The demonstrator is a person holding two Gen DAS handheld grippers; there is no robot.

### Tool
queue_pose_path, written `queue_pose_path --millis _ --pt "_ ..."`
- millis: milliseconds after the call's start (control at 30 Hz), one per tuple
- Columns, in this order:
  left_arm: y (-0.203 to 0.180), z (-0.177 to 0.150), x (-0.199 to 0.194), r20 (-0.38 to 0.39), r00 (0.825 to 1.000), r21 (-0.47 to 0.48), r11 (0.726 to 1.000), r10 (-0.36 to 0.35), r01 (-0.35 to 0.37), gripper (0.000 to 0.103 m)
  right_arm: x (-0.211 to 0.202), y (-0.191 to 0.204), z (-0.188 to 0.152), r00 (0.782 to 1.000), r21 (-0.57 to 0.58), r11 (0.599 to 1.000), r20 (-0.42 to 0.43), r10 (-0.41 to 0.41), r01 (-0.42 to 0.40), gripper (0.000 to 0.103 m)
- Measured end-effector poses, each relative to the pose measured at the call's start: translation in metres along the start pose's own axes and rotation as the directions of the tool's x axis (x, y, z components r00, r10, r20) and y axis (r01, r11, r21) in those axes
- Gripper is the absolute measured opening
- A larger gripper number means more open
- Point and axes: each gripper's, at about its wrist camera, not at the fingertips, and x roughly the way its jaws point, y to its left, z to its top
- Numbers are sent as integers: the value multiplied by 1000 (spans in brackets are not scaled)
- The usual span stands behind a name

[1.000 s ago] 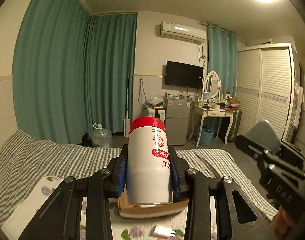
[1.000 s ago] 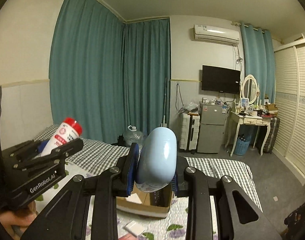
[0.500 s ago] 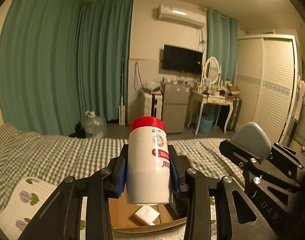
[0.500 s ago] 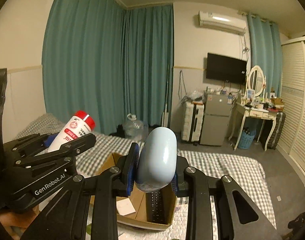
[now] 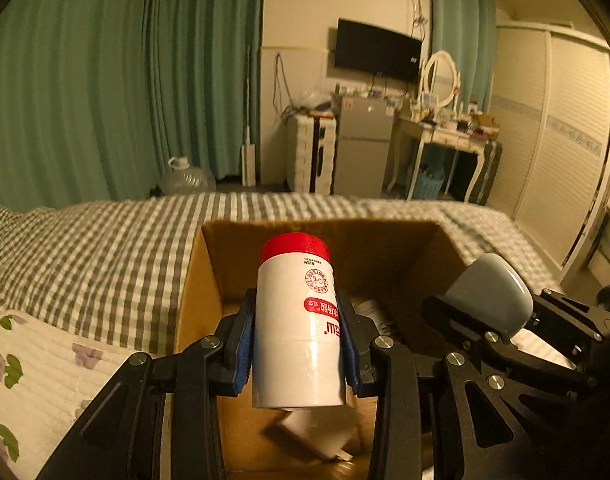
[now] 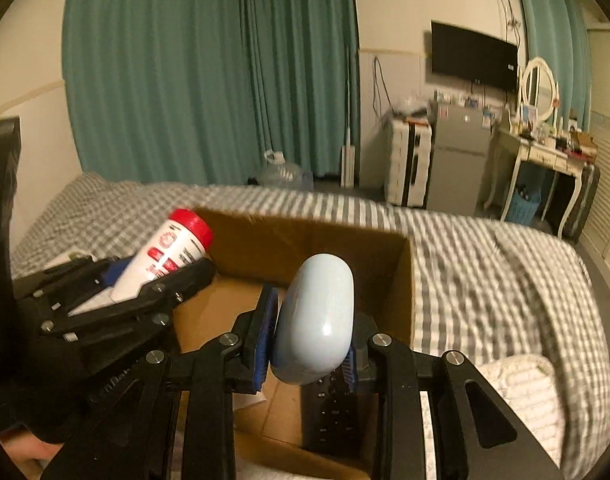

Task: Organize rigid objects
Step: 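Open left tool to drop the bottle while right releases the earbud case into box, then withdraw both tools from the box toward the pink card pack and hair dryer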

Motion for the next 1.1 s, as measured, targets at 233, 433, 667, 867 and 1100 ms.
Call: queue_pose_path --millis 233,433,667,867,1100 --pt "3 -3 23 -67 997 27 999 29 -27 37 40 -10 -25 994 -53 998 -99 -51 46 28" --pt "6 -3 25 -84 996 8 999 42 -42 39 47 -5 -29 989 -110 991 -117 -89 76 28" --pt "19 0 17 -91 994 -59 996 60 -66 51 38 -6 -26 991 -65 996 -119 -65 58 30" --pt "27 18 -19 -25 999 -100 994 42 -44 51 13 -6 -11 993 -58 994 -64 -95 91 68" --pt "39 46 -80 88 993 -130 990 72 -60 58 -43 -3 14 988 -31 989 50 -143 145 91"
